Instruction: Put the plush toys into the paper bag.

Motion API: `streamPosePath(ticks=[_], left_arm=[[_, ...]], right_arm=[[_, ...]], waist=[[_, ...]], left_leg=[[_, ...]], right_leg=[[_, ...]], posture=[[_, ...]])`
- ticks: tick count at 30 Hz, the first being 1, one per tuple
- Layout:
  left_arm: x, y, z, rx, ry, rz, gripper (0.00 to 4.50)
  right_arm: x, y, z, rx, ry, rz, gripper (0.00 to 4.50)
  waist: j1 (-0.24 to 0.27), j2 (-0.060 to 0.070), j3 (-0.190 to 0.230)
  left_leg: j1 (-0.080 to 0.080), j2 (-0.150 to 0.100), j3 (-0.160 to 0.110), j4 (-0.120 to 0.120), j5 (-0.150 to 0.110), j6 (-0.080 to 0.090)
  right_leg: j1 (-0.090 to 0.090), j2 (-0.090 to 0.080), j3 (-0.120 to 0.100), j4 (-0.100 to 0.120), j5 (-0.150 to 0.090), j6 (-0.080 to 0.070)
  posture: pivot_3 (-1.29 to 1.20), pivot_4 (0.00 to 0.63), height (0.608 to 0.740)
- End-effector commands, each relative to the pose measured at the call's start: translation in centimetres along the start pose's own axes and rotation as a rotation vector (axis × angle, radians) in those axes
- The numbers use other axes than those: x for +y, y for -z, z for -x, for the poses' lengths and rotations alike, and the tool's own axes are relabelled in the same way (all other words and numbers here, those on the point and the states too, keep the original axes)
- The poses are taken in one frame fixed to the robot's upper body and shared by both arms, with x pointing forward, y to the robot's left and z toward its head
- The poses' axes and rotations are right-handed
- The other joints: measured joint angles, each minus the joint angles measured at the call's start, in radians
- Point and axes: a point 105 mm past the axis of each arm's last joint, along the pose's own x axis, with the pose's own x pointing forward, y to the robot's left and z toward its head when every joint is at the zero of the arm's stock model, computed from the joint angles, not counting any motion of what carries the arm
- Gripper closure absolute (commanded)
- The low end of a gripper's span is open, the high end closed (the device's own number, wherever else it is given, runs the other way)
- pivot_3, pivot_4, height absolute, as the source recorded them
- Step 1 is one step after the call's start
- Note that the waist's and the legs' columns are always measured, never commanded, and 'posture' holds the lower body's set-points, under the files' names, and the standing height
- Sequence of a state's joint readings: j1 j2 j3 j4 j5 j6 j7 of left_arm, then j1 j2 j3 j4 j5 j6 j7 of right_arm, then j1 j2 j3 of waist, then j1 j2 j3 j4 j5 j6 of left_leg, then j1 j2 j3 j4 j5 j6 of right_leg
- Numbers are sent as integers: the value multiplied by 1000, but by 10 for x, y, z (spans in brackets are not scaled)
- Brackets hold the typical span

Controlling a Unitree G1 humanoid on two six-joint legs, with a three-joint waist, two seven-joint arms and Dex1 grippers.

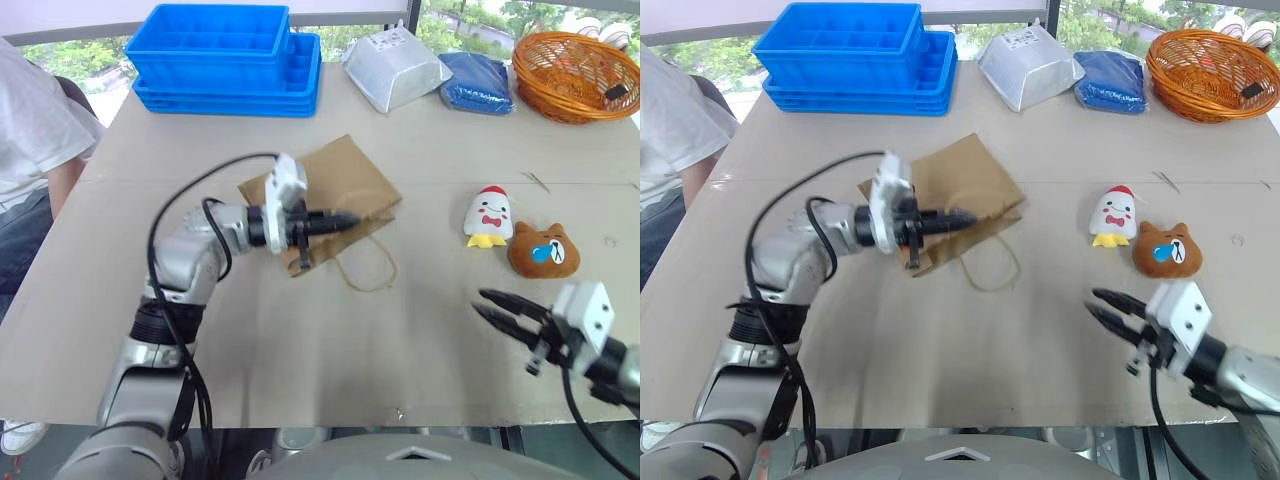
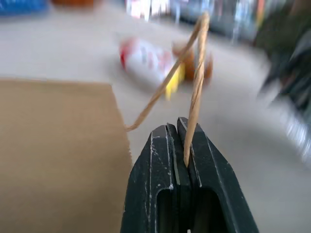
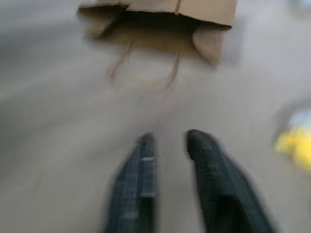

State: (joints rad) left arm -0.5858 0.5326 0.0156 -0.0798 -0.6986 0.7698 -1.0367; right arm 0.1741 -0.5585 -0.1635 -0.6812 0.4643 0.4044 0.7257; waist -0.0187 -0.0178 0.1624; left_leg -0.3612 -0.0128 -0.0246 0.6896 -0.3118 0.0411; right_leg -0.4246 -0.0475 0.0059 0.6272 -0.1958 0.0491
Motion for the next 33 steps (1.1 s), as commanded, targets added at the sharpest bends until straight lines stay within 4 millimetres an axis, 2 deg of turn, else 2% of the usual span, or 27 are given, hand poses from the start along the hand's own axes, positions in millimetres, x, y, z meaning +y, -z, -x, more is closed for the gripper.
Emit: streamPosePath(ticks=[1,4,7,10,13,16,19,25,30,33], left_arm=[[-13,-13,-3,-61,26,38,4500],[-12,-19,-5,-107,-5,88,4500],[-12,-28,-6,-164,-28,121,4500],[-15,-29,-5,-155,-47,108,4500],[-17,-28,-7,-151,-68,106,4500],[-14,-31,-8,-193,-107,129,4500],[-8,-41,-8,-270,-160,172,4500],[11,-61,10,-471,-310,320,4500],[21,-72,30,-616,-393,449,4500],[18,-72,36,-629,-410,473,4500]], right_arm=[[-6,-15,-40,-30,-25,18,4438],[-5,-23,-76,-8,-108,61,4438],[-1,-17,-110,67,-202,118,4438],[2,-2,-130,133,-270,195,4438],[12,1,-150,126,-327,205,4438],[26,21,-166,179,-408,284,4438],[36,50,-174,243,-461,359,4438],[38,81,-171,290,-493,456,4438],[27,95,-166,325,-485,517,4438],[11,88,-165,302,-434,513,4438]], waist=[[0,3,-1],[8,3,-1],[8,2,0],[9,2,0],[6,2,0],[5,2,0],[5,2,-1],[1,1,-1],[3,1,-2],[6,0,-2]], left_leg=[[0,-1,0,0,0,0],[0,-2,-3,-2,3,-5],[-4,-2,-7,-2,3,-6],[-8,-3,-8,-2,4,-6],[-9,-5,-8,-3,4,-6],[-9,-5,-7,-3,4,-7],[-8,-5,-8,-3,4,-8],[-6,-6,-7,-3,5,-9],[-2,-6,-7,-3,7,-12],[-1,-7,-7,-3,7,-13]], right_leg=[[0,0,1,0,0,0],[0,0,-1,2,0,-1],[-2,0,-4,2,0,-1],[-7,-2,-5,2,0,-1],[-7,-5,-6,1,0,-1],[-8,-5,-6,1,0,-1],[-7,-5,-6,1,1,-1],[-7,-7,-4,4,1,-1],[-6,-7,-2,9,0,-1],[-5,-7,-1,11,1,-1]], posture=[[0,150,740],[0,150,740],[0,150,740],[0,150,740],[0,150,740],[0,150,740],[0,150,740],[0,150,740],[0,150,740],[0,150,740]])
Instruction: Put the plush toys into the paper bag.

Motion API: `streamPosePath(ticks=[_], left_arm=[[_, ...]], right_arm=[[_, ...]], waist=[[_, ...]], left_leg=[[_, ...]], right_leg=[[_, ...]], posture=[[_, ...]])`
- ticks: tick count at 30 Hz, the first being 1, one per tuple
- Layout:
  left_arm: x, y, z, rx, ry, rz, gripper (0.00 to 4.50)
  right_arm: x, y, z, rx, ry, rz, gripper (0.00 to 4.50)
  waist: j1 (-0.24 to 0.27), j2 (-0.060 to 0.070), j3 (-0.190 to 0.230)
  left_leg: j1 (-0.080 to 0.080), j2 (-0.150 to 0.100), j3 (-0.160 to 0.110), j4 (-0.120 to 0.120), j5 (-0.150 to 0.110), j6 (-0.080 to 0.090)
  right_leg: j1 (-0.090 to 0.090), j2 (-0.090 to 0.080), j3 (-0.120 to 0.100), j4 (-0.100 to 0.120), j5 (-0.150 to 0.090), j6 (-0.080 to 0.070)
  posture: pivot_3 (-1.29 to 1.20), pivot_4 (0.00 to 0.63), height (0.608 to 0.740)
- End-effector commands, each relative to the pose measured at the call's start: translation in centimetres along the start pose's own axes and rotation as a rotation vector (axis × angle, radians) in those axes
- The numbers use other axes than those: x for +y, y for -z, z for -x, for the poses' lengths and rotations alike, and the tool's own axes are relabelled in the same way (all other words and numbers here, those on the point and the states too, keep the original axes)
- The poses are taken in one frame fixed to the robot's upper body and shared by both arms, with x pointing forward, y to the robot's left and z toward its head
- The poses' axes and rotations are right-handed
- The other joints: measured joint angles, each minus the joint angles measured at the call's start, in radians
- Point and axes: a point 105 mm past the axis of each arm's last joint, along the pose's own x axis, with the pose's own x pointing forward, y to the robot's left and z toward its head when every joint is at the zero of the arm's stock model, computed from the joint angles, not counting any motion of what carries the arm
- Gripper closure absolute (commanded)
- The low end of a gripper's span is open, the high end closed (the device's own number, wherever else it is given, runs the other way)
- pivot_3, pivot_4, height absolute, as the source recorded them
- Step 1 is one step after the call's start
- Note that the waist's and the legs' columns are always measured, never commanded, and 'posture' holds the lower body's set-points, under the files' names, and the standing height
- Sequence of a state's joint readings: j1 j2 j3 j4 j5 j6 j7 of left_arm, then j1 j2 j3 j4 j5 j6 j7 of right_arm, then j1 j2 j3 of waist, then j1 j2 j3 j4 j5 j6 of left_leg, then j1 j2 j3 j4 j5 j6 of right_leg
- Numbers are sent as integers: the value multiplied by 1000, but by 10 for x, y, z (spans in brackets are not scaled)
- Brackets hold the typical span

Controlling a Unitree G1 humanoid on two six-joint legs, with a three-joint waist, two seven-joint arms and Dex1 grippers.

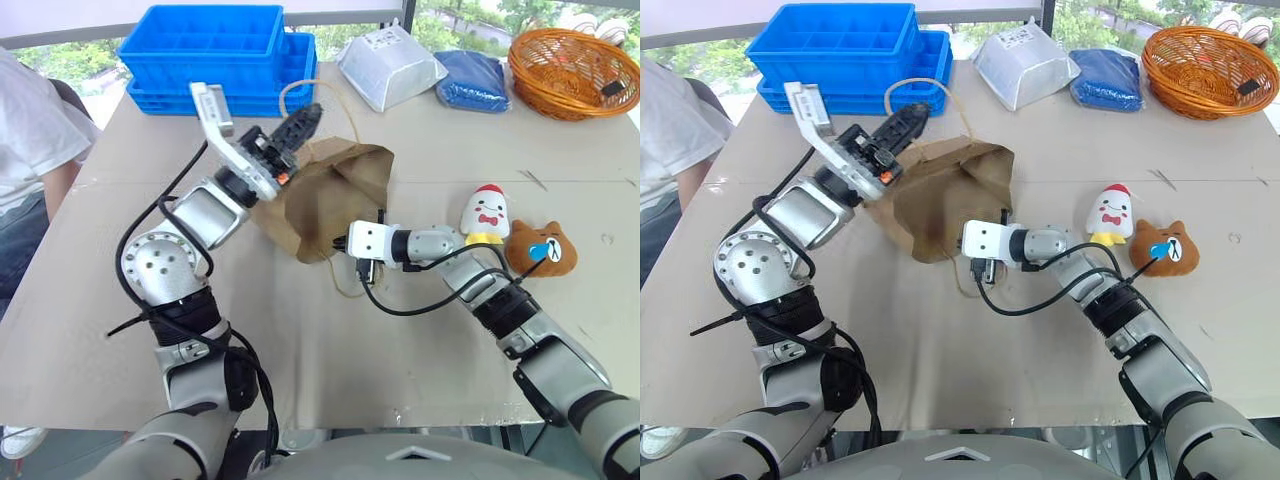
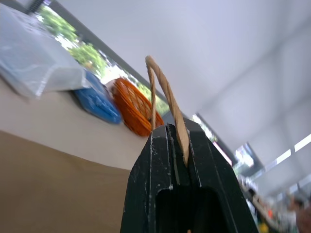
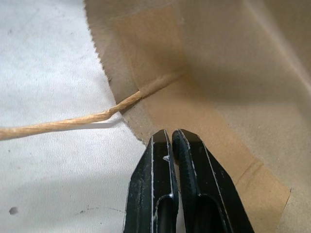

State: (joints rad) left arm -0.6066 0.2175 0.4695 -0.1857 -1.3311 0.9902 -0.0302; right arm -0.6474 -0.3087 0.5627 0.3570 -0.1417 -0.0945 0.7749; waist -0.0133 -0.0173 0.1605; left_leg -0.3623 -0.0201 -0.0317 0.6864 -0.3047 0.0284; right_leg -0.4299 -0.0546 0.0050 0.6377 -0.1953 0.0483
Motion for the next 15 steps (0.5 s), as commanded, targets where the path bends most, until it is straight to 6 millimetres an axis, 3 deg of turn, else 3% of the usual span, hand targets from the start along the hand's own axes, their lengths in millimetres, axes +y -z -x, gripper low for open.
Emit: streamPosePath(ticks=[1,4,7,10,11,13,15], left_arm=[[-15,-8,6,-34,33,-8,4500],[-16,1,8,-2,26,-33,4500],[-23,17,6,69,53,-142,4500],[-26,29,2,82,70,-190,4500],[-26,31,0,71,70,-190,4500],[-25,36,-1,62,72,-202,4500],[-24,40,-1,58,79,-213,4500]], right_arm=[[-4,31,15,92,25,-62,4438],[-35,20,34,47,100,-34,4438],[-57,7,51,-2,174,-152,4438],[-63,-12,73,-63,163,-276,4438],[-66,-28,87,-125,180,-308,3680],[-64,-56,117,-213,233,-347,3306],[-62,-75,141,-274,303,-418,2262]], waist=[[2,0,0],[4,0,0],[6,-1,1],[1,-1,1],[0,0,1],[2,1,2],[7,1,2]], left_leg=[[0,-1,0,0,0,0],[0,-2,0,0,0,0],[-2,-3,-2,0,0,0],[-3,-3,-2,-1,0,0],[-3,-2,-2,-1,0,0],[-3,-1,-2,-2,0,0],[-7,0,-5,-3,0,0]], right_leg=[[1,0,1,0,0,0],[1,0,2,0,0,0],[1,0,3,-1,0,0],[-1,1,5,-1,0,0],[-1,1,5,-1,0,0],[-2,1,5,-2,0,0],[-3,0,4,-3,0,0]], posture=[[0,150,740],[0,150,740],[0,150,740],[0,150,740],[0,150,740],[0,150,740],[0,150,740]])
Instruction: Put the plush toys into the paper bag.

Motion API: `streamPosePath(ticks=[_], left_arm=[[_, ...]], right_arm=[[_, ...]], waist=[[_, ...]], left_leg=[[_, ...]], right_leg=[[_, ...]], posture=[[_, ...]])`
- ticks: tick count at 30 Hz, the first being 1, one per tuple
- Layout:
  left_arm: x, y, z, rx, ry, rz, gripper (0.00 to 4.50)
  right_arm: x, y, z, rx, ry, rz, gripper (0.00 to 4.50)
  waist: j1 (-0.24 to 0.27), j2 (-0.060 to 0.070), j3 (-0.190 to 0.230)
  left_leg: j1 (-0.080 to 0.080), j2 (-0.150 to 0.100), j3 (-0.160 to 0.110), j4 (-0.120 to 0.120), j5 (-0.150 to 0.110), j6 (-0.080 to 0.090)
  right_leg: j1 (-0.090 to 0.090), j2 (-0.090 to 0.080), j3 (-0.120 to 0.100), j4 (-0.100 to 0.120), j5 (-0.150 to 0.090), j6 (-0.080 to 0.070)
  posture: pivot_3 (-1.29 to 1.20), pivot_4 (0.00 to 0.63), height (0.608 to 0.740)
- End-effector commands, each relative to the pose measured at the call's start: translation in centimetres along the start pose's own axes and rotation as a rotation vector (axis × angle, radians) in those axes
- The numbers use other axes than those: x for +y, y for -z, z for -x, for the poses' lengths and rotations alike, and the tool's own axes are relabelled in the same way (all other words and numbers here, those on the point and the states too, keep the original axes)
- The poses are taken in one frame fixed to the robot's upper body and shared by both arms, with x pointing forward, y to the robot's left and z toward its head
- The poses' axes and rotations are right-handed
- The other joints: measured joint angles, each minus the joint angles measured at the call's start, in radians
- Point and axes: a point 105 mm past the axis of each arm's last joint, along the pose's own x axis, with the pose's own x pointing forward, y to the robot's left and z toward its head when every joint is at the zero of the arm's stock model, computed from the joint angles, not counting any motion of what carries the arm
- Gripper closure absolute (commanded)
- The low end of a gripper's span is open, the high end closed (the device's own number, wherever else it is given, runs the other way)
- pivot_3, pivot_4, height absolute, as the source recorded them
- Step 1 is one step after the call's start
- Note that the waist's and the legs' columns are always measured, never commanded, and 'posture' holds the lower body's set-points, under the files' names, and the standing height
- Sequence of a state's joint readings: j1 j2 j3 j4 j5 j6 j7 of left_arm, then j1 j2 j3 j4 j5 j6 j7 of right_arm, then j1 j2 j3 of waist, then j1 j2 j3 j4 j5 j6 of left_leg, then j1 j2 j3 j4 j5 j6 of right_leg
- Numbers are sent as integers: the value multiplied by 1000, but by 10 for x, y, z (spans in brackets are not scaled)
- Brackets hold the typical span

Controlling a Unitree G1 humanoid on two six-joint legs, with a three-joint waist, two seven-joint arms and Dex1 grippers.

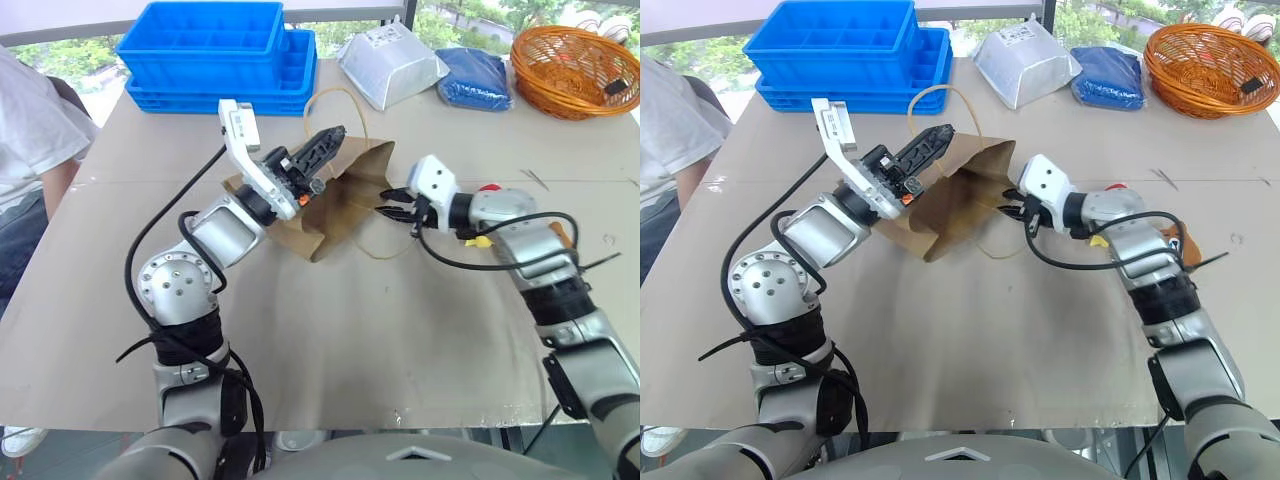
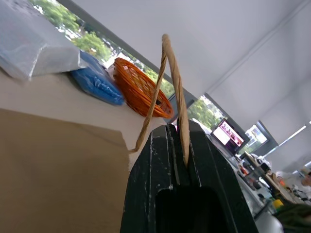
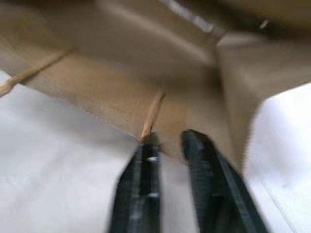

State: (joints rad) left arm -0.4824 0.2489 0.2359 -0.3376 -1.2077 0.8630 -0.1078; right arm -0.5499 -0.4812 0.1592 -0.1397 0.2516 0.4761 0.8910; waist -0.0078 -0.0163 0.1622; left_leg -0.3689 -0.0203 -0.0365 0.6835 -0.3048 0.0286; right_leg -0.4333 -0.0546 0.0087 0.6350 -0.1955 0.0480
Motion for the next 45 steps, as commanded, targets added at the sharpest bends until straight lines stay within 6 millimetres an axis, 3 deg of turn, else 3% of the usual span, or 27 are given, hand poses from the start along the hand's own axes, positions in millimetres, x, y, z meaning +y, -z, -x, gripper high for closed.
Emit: streamPosePath(ticks=[1,5,9,15,19,21,27,30,34,37,40,45], left_arm=[[-8,-3,0,-40,38,-66,4500],[-5,-4,-1,-54,35,-98,4500],[-2,-3,-2,-60,36,-116,4500],[-5,2,-6,-37,64,-158,4500],[-5,3,-8,-36,67,-169,4500],[-5,2,-8,-36,69,-176,4500],[-3,0,-6,-37,63,-183,4500],[-4,1,-6,-36,68,-180,4500],[-5,3,-6,-14,84,-181,4500],[-7,8,-9,12,112,-182,4500],[-11,8,-14,16,151,-177,4500],[-18,5,-17,9,195,-186,4500]], right_arm=[[9,-55,41,-158,91,-64,1882],[14,-47,81,-83,350,-62,139],[-4,-28,103,-13,612,-202,139],[-38,62,119,461,975,-278,139],[-45,103,113,546,1014,-378,139],[-45,111,110,547,1005,-414,691],[-48,89,110,440,972,-333,3185],[-47,59,108,289,884,-257,4393],[-29,-4,94,51,641,-227,4458],[-13,-41,75,-8,407,-243,4458],[4,-40,48,120,180,-241,4458],[15,-22,21,288,3,-166,4458]], waist=[[4,0,0],[17,-1,-1],[17,0,-1],[19,-1,-1],[17,0,-1],[17,0,-1],[23,-1,-1],[21,-1,-1],[12,1,0],[-7,1,0],[-6,1,0],[-3,1,0]], left_leg=[[-1,0,0,0,0,0],[-3,-1,0,1,0,0],[-3,-1,2,1,0,1],[-1,-2,5,1,0,1],[-2,-3,5,1,0,1],[-1,-3,5,1,0,1],[-1,-2,4,1,0,1],[-1,-3,4,1,0,2],[-2,-1,4,1,-1,3],[-1,1,4,1,-1,3],[0,2,3,1,-3,7],[-1,1,2,1,-1,4]], right_leg=[[0,0,0,-1,0,0],[0,0,0,-4,0,0],[1,2,1,-5,0,0],[1,3,0,-5,-1,-1],[0,3,1,-5,0,0],[1,5,1,-5,0,0],[3,5,0,-7,0,0],[3,5,0,-8,0,1],[2,6,0,-8,0,1],[2,7,0,-7,0,1],[3,8,-2,-7,0,0],[2,7,-3,-8,0,0]], posture=[[0,150,740],[0,150,740],[0,150,740],[0,150,740],[0,150,740],[0,150,740],[0,150,740],[0,150,740],[0,150,740],[0,150,740],[0,150,740],[0,150,740]])
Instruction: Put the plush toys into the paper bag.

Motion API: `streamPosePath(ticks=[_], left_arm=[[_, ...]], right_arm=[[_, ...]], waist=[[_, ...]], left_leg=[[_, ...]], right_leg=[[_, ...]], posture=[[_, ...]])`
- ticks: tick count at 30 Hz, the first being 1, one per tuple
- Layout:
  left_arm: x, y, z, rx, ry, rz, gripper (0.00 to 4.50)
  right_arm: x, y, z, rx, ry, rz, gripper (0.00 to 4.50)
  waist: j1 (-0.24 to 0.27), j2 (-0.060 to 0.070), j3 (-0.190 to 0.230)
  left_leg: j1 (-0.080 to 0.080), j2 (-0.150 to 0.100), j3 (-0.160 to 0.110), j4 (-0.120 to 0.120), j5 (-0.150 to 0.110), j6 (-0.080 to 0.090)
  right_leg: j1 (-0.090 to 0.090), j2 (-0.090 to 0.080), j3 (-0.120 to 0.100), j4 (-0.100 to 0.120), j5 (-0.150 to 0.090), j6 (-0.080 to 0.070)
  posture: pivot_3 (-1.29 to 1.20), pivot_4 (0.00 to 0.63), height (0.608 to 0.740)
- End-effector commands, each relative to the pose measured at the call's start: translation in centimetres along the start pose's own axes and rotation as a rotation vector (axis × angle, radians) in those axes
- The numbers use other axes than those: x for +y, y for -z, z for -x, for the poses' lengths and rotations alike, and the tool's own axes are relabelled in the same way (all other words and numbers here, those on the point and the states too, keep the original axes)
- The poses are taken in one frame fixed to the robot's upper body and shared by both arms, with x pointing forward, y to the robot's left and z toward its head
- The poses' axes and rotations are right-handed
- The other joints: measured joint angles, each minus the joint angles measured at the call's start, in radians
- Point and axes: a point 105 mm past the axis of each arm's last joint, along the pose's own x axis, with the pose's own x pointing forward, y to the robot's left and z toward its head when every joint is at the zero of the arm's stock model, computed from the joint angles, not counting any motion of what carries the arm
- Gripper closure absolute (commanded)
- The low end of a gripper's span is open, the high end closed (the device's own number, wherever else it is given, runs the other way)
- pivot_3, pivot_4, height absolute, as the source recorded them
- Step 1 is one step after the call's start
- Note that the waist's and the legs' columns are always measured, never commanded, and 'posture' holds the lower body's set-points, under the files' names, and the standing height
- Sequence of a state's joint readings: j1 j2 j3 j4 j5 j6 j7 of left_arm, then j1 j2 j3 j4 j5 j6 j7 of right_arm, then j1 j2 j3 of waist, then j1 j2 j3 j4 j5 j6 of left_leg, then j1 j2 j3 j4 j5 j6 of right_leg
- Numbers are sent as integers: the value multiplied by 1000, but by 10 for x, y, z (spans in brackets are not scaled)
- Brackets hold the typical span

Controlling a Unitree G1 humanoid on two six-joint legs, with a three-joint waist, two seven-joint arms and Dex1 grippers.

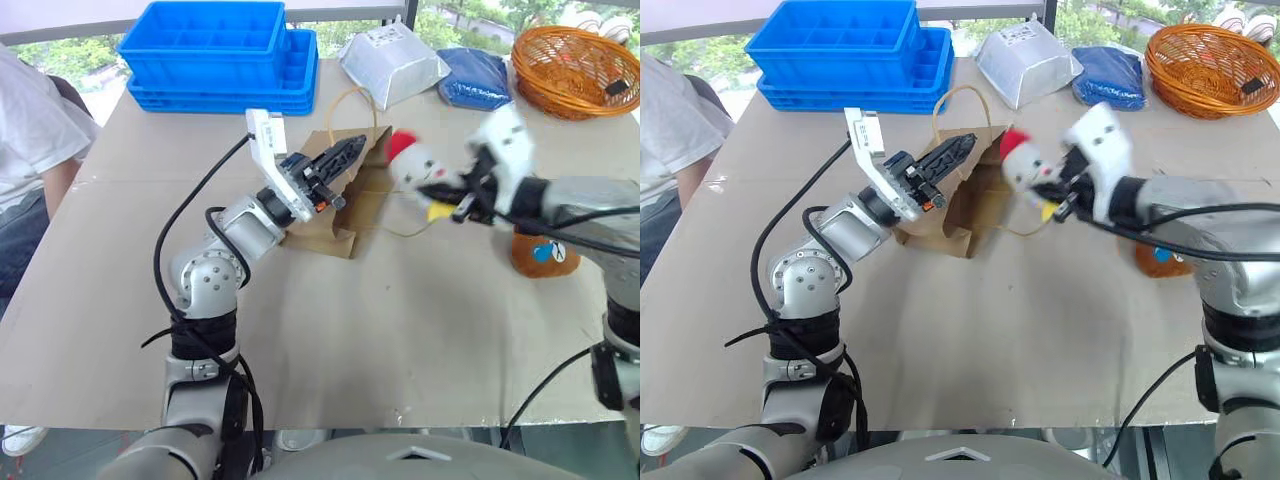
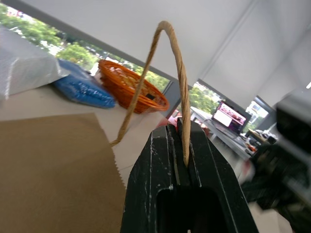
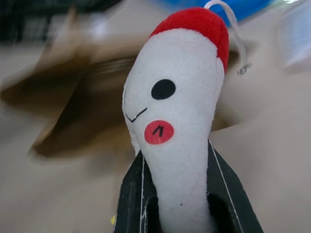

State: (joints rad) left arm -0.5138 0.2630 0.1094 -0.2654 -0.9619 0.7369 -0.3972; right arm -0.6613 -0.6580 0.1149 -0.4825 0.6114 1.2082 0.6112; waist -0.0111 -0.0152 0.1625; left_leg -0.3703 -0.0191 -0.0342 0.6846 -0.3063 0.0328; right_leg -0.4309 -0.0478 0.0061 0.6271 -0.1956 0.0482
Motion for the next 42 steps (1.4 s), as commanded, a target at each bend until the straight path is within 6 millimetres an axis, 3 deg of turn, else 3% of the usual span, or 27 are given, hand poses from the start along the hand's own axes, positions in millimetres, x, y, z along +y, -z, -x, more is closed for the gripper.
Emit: streamPosePath(ticks=[1,4,10,12,15,18,22,25,28,32,33,35,38,42], left_arm=[[-9,-11,-3,-38,44,-30,4500],[-10,-9,-2,-33,45,-29,4500],[-14,3,2,-4,55,-16,4500],[-15,6,3,1,57,-9,4500],[-16,8,7,0,49,-8,4500],[-13,6,12,-14,18,-12,4500],[-7,4,17,-27,-10,-8,4500],[-6,6,19,-22,-13,-6,4500],[-8,9,19,0,7,-26,4500],[-6,7,18,0,8,-50,4500],[-6,6,18,1,10,-59,4500],[-4,5,18,0,12,-70,4500],[-2,3,17,-2,14,-74,4500],[1,2,14,-1,21,-76,4500]], right_arm=[[2,-1,-12,44,-65,67,4458],[3,-3,-27,61,-118,105,4458],[8,-27,-75,20,-215,100,4458],[17,-36,-85,-24,-308,23,3659],[14,-30,-88,-22,-292,18,2361],[13,-30,-71,-72,-278,32,983],[1,-25,-41,-113,-195,-56,983],[1,-15,-33,-89,-149,-40,983],[-3,-22,-15,-141,-87,-11,983],[-22,-33,34,-249,97,12,983],[-27,-32,47,-268,149,0,556],[-36,-12,83,-223,285,-10,86],[-51,12,127,-140,530,-50,36],[-65,71,167,86,769,-191,36]], waist=[[0,0,0],[-1,0,0],[-5,0,0],[-5,0,0],[3,0,0],[17,0,0],[24,0,0],[22,0,0],[16,0,0],[21,0,0],[24,0,0],[31,0,0],[48,0,0],[42,0,-1]], left_leg=[[-1,0,0,0,0,0],[-3,-1,0,0,0,0],[-7,-1,-1,1,0,-1],[-9,-1,-1,1,1,-2],[-11,-1,-3,1,1,-2],[-16,-5,-6,1,1,-2],[-18,-6,-6,1,1,-1],[-18,-6,-6,1,1,-2],[-16,-5,-4,1,1,-2],[-16,-5,-3,2,1,-2],[-16,-5,-3,2,1,-2],[-16,-5,-4,2,1,-2],[-18,-5,-7,2,0,0],[-15,-4,0,2,0,0]], right_leg=[[0,0,0,0,0,0],[-2,-3,0,-1,0,0],[-7,-3,-2,1,0,0],[-9,-3,-2,2,0,0],[-10,-5,-3,1,0,0],[-13,-8,-5,1,1,0],[-15,-15,-7,0,1,1],[-15,-14,-10,1,1,1],[-15,-13,-9,2,1,0],[-15,-10,-8,3,1,0],[-15,-9,-8,3,1,1],[-14,-9,-9,2,1,1],[-13,-9,-10,1,1,1],[-12,-8,-5,1,1,1]], posture=[[0,150,740],[0,150,740],[0,150,740],[0,150,740],[0,150,740],[0,150,740],[0,150,740],[0,150,740],[0,150,740],[0,150,740],[0,150,740],[0,150,740],[0,150,740],[0,150,740]])
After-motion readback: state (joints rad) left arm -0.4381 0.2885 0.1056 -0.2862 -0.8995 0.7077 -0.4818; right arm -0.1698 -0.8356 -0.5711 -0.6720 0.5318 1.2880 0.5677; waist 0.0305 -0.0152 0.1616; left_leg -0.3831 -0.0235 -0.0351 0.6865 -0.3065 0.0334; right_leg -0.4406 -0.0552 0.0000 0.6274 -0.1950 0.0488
